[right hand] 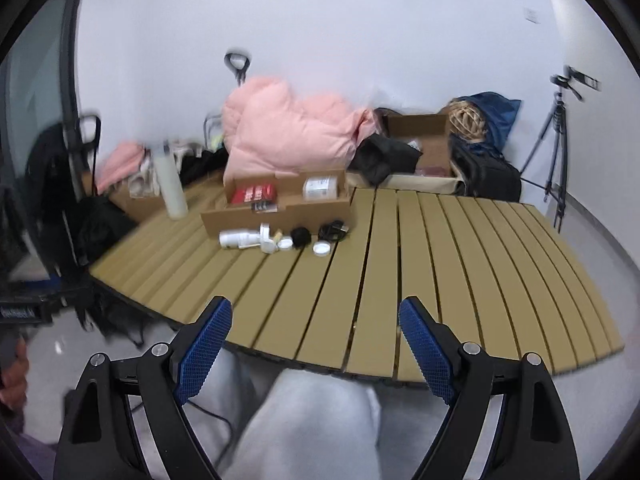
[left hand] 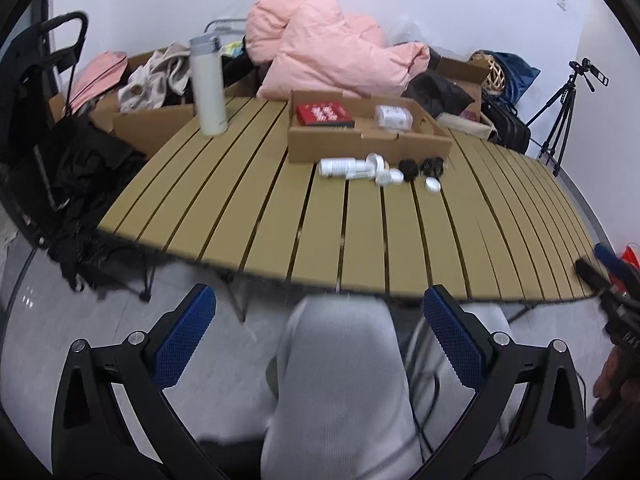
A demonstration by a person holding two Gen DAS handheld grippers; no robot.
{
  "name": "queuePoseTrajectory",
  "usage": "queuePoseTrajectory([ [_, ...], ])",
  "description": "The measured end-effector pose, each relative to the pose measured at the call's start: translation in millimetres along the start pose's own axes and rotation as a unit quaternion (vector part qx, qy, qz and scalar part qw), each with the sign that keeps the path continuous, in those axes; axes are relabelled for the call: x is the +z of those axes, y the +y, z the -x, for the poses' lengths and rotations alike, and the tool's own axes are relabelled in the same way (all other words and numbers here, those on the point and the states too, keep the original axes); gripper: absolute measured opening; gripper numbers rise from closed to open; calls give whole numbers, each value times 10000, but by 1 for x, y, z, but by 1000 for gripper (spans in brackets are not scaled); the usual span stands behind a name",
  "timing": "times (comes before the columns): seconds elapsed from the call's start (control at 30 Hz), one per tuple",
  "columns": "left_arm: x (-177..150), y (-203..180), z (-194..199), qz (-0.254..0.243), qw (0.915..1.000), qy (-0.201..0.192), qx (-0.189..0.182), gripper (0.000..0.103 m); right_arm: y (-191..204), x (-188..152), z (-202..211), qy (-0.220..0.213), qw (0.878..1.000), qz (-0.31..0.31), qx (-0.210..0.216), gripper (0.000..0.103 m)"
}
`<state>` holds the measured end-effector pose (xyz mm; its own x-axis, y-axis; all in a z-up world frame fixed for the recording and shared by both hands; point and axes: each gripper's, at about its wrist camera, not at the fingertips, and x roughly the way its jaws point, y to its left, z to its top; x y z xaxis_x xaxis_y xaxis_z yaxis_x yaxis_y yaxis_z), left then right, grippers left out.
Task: Organize objects
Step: 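Withdraw the left gripper from the tray, then grasp the white brush head with the right gripper while the left grasps a white cap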
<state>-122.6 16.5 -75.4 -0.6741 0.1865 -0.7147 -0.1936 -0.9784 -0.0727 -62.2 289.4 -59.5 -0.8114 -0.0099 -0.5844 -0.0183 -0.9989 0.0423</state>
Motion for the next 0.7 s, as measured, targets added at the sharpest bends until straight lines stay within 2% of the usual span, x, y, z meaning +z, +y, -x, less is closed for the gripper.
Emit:
queuePoseTrajectory([
  [0.03,6,0,-12,-71,9999,-132,-11,103,-1,6,-16,242,9996,71,136,88],
  [0.07,13,0,-27,-130,9997,-207,68,103,-2,10,-26,305,9991,76,267,84],
  [0.13,26,0,-56,-200,9995,-198,115,103,-3,23,-43,131,9989,96,429,79],
  [0.2,38,1,-81,-255,9994,-220,-83,102,-2,38,-71,134,9981,145,583,79],
  [0.33,68,0,-136,-391,9981,-311,-373,99,10,60,-143,541,9929,262,1029,79],
  [0.47,93,-2,-189,-551,9968,-109,-576,90,23,72,-215,824,9907,201,1067,78],
  [0.5,98,-2,-201,-600,9966,-67,-564,85,28,77,-232,860,9902,182,1082,76],
  [0.57,106,0,-219,-652,9959,14,-621,81,38,85,-258,927,9878,256,1221,59],
  [0.7,111,6,-235,-638,9953,72,-725,81,56,99,-304,1064,9832,349,1438,53],
])
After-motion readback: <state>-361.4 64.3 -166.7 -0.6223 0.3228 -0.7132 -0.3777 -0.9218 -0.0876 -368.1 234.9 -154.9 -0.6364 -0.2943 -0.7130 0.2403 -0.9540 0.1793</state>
